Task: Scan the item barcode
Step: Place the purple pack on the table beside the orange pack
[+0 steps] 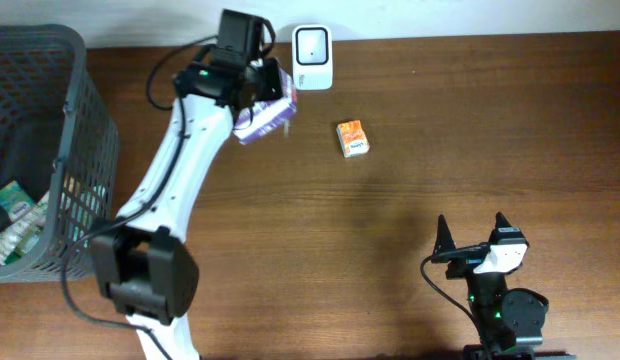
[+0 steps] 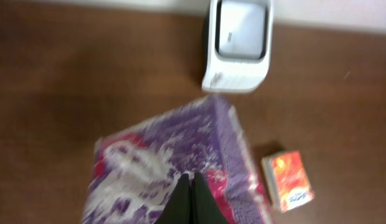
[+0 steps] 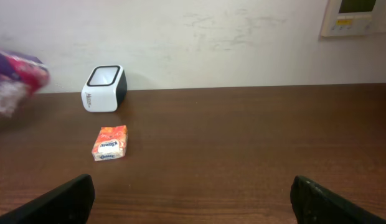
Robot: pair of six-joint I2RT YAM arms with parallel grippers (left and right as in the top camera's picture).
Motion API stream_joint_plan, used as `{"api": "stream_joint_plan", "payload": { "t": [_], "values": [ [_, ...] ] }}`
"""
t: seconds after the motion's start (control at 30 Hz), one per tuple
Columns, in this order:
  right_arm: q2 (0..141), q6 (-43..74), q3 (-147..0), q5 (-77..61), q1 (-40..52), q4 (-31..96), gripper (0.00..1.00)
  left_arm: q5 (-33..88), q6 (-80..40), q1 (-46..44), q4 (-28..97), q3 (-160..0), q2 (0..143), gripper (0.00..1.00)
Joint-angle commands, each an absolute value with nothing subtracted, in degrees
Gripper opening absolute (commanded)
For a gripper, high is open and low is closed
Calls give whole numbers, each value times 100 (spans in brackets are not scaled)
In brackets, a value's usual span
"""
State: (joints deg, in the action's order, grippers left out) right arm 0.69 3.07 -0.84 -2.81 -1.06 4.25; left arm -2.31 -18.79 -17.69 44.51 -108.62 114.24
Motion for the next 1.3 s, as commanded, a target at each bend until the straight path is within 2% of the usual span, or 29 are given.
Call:
{"api": "stream_joint_plan", "payload": {
  "t": [0.0,0.1,0.17,0.2,0.23,0.27,0.3,0.5,0.67,0.77,0.8,0.83,1.0,1.1,1.13,1.27],
  "values": [
    [40,346,-32,-250,-75,429,99,-58,-1767,-2016,4613,-10875,11662,0],
    [43,346,-32,-252,-75,429,99,-60,-1767,-2202,4772,-10875,11773,1],
    [40,346,-32,-250,-75,429,98,-60,-1767,-2329,4873,-10875,11775,7],
    [40,346,-32,-252,-75,429,99,-60,-1765,-2373,4882,-10875,11775,16],
    [40,346,-32,-252,-75,429,99,-60,-1765,-2412,4882,-10875,11775,49],
    [40,346,-32,-252,-75,429,99,-62,-1765,-2449,4882,-10875,11775,60],
    [40,349,-32,-250,-75,429,99,-60,-1765,-2462,4882,-10875,11775,63],
    [40,346,-32,-252,-75,429,99,30,-1765,-2274,4919,-11074,11489,57],
    [40,346,-32,-252,-75,429,99,-27,-1765,-1732,4915,-11638,10763,59],
    [43,346,-32,-250,-75,429,99,-38,-1772,-952,4890,-12022,10182,71],
    [43,346,-32,-250,-75,429,99,-40,-1769,-718,4890,-12090,10044,78],
    [40,346,-32,-252,-75,429,99,-43,-1769,-231,4893,-12164,9810,93],
    [43,346,-32,-250,-75,429,99,-40,-1767,1251,4989,-12169,9432,100],
    [40,346,-32,-250,-75,429,99,-40,-1767,2112,5264,-12164,9489,99],
    [40,346,-32,-252,-75,429,99,-40,-1765,2375,5424,-12164,9564,95],
    [40,346,-32,-250,-75,429,99,-38,-1205,3011,5846,-12077,10062,88]
  ]
}}
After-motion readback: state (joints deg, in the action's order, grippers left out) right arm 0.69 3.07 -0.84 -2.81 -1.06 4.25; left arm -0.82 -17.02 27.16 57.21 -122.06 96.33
